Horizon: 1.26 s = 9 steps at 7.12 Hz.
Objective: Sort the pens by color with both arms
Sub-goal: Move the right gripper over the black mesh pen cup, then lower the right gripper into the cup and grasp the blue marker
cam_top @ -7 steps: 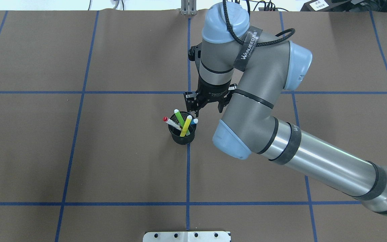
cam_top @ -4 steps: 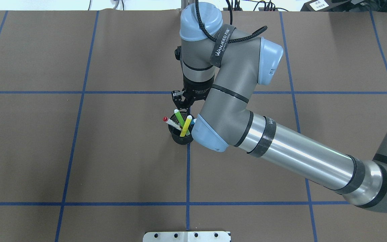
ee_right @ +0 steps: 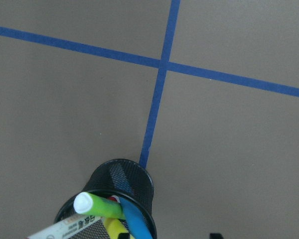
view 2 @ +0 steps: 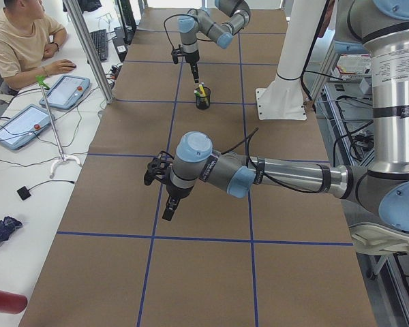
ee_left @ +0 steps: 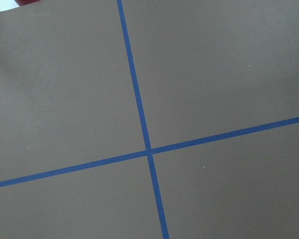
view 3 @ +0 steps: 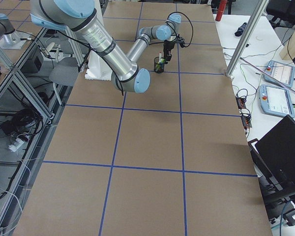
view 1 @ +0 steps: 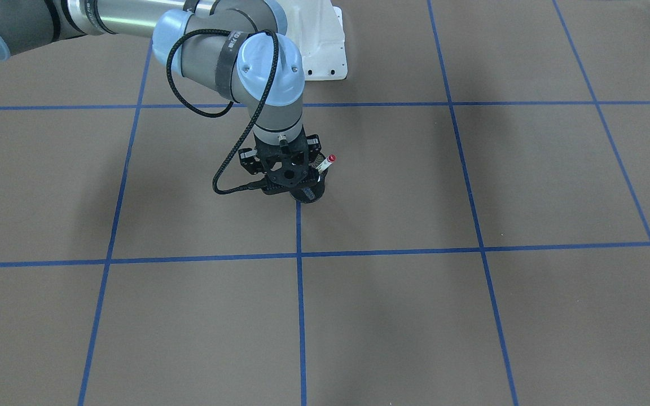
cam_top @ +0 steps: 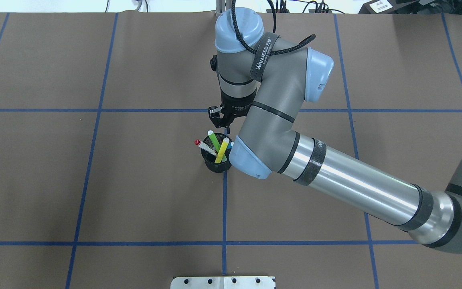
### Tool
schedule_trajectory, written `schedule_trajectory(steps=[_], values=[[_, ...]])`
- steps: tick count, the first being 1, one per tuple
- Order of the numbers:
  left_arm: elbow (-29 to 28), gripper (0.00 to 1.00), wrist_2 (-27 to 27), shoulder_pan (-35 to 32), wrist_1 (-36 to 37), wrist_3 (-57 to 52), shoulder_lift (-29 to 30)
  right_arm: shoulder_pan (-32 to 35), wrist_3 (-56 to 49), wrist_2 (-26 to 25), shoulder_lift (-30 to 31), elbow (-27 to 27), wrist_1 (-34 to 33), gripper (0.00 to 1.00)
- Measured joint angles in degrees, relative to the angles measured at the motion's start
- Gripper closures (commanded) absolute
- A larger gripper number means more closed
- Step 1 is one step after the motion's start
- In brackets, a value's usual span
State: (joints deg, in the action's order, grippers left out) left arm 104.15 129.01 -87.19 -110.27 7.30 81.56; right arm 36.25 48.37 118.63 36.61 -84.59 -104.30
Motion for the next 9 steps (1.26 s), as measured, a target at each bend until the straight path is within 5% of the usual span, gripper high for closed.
schedule_trajectory(steps=[9], values=[[0.08,0.00,-0.07,-0.09,-0.20,0.00,0.09,-3.52,1.04,0.25,0.31,-0.70,0.12,0.41]])
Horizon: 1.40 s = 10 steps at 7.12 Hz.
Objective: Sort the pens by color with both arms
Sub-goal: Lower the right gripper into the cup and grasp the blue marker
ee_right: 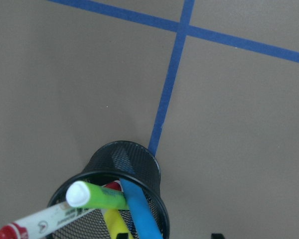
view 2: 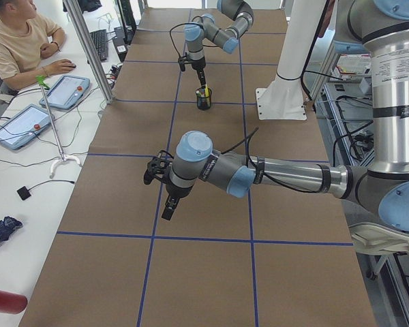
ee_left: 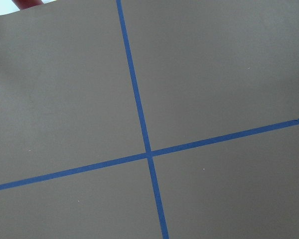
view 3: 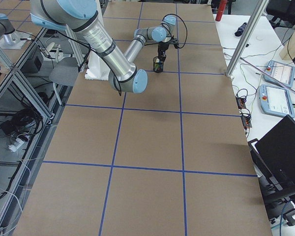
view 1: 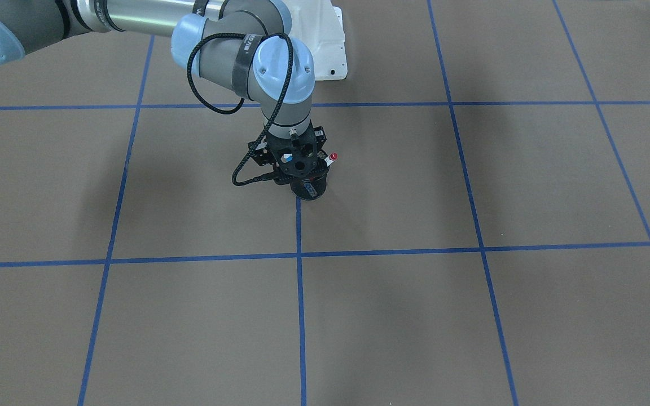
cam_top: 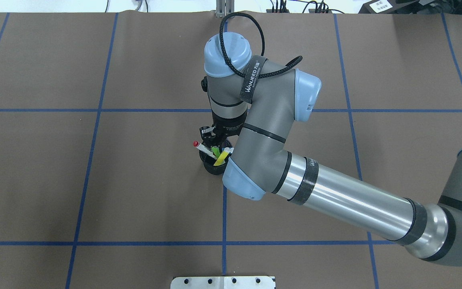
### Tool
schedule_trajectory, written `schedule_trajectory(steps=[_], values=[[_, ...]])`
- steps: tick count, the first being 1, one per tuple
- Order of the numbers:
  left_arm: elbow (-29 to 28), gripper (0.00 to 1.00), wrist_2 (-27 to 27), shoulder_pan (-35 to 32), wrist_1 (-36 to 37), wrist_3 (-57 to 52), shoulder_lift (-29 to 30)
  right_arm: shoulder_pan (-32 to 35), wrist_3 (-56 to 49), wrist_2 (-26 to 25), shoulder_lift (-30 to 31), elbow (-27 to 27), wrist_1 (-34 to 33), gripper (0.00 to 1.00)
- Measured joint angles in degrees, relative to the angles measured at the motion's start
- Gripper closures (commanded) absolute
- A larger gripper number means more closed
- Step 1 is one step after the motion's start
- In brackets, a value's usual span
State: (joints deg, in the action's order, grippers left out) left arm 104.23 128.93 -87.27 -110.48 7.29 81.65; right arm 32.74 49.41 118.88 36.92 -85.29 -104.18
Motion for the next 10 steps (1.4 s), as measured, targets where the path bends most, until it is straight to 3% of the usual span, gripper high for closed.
schedule_trajectory(steps=[1,3,6,7,10], values=[[0.01,0.00,0.00,0.00,-0.02,0.00,0.00,-0.29,0.05,-0.06,0.03,-0.03,0.02,0.50],[0.00,0.00,0.00,0.00,-0.02,0.06,0.09,-0.62,0.03,-0.20,0.21,-0.05,0.03,0.57],[0.01,0.00,0.00,0.00,0.00,0.09,0.31,-0.95,0.01,-0.15,0.26,-0.06,0.03,0.62],[0.01,0.00,0.00,0.00,0.00,0.09,0.41,-0.97,0.03,-0.14,0.25,-0.08,0.03,0.60],[0.15,0.00,0.00,0.00,-0.04,0.09,0.62,-0.57,0.30,-0.27,0.91,-0.74,1.03,0.37]])
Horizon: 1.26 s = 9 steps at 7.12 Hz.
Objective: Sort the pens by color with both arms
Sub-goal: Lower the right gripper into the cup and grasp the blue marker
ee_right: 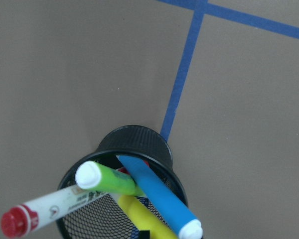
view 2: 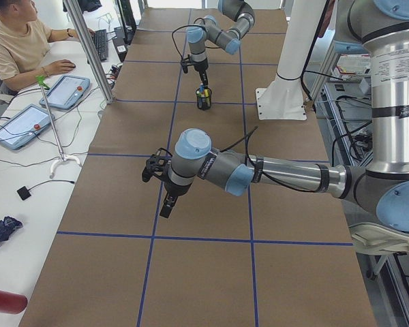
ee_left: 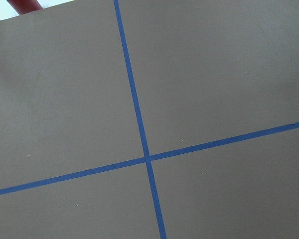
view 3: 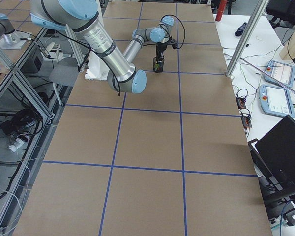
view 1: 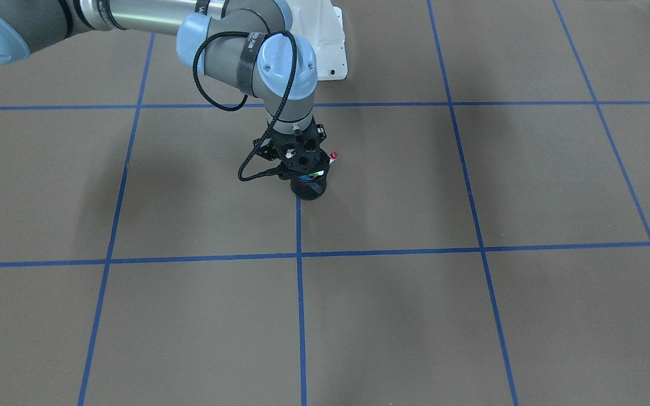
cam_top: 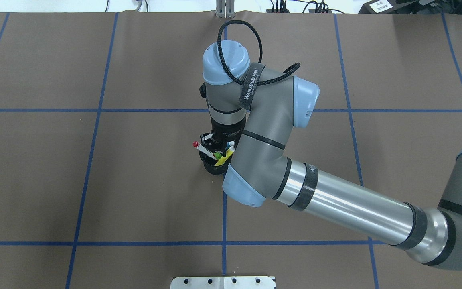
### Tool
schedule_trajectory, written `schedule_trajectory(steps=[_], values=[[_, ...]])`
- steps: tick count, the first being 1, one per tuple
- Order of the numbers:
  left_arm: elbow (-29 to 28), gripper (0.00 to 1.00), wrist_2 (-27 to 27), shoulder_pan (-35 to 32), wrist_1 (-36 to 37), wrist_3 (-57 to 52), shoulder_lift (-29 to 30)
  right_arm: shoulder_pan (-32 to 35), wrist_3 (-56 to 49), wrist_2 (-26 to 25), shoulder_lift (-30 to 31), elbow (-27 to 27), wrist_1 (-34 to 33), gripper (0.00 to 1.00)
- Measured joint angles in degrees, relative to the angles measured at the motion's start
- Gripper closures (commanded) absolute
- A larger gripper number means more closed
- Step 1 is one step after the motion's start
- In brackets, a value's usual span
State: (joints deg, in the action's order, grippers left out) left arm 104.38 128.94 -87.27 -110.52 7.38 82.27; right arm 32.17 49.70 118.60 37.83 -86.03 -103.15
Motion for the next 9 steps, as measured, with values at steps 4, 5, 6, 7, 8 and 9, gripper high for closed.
schedule_trajectory(steps=[4,5,6,7,8,9], values=[[0.24,0.00,0.00,0.00,0.04,0.00,0.29,2.42,7.62,-0.12,5.66,-6.38,9.63,0.34],[0.30,0.00,0.00,0.00,0.04,0.00,0.37,2.52,12.24,-0.05,6.83,-6.74,15.11,0.34],[0.38,0.00,0.00,-0.02,0.04,0.00,0.40,2.46,16.35,0.13,8.12,-6.65,20.34,0.37],[0.42,0.00,0.00,-0.06,0.04,0.00,0.43,2.42,18.18,0.21,8.77,-6.31,22.87,0.39],[0.45,0.00,0.00,-0.07,0.02,0.00,0.43,2.39,18.82,0.16,9.17,-5.95,24.05,0.41],[0.49,0.00,0.00,-0.09,-0.02,0.00,0.43,2.38,19.00,0.10,9.53,-5.73,24.50,0.43]])
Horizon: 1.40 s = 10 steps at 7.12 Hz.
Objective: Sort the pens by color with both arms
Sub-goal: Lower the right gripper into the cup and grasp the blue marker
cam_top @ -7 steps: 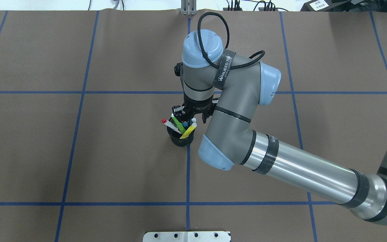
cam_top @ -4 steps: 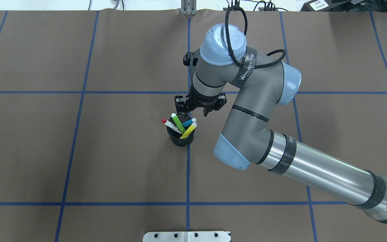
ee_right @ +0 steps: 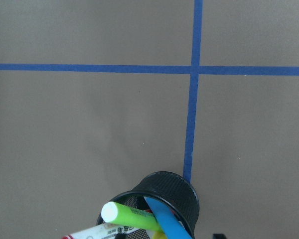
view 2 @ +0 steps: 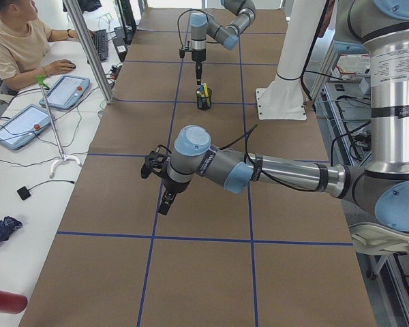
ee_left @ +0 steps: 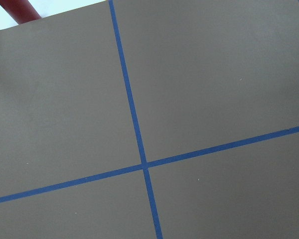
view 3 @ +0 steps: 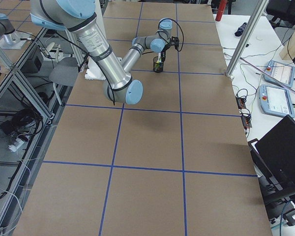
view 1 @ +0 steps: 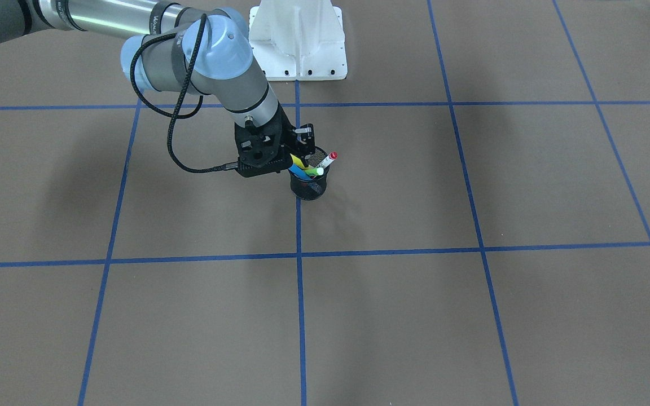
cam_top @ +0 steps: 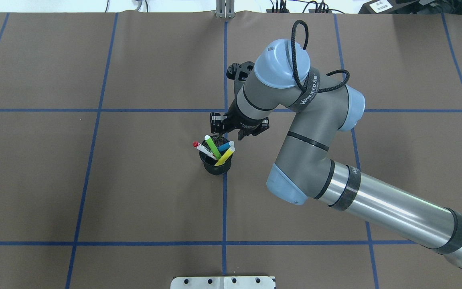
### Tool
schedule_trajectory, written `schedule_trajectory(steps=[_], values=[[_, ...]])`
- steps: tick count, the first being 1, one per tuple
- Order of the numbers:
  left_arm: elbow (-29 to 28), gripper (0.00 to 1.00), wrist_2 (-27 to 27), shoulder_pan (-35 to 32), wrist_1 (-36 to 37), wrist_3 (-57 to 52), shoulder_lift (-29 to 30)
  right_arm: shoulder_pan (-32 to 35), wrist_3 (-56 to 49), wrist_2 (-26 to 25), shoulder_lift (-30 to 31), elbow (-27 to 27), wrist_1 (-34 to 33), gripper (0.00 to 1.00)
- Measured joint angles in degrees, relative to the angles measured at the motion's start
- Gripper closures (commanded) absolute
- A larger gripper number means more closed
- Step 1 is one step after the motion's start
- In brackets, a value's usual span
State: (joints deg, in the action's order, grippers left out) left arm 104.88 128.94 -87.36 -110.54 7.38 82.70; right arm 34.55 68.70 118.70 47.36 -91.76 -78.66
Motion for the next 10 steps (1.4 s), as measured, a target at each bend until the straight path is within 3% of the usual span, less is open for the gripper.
schedule_trajectory(steps=[3,5,10], values=[[0.06,0.00,0.00,0.00,-0.11,0.00,0.00,-0.51,0.11,-0.04,0.78,0.21,0.23,0.52],[0.06,0.00,0.00,-0.03,-0.18,0.00,-0.05,-1.09,0.11,-0.05,0.84,0.19,0.25,0.69],[0.06,0.00,0.00,-0.09,-0.21,-0.06,-0.16,-1.43,0.12,-0.05,0.56,0.18,0.33,0.69]])
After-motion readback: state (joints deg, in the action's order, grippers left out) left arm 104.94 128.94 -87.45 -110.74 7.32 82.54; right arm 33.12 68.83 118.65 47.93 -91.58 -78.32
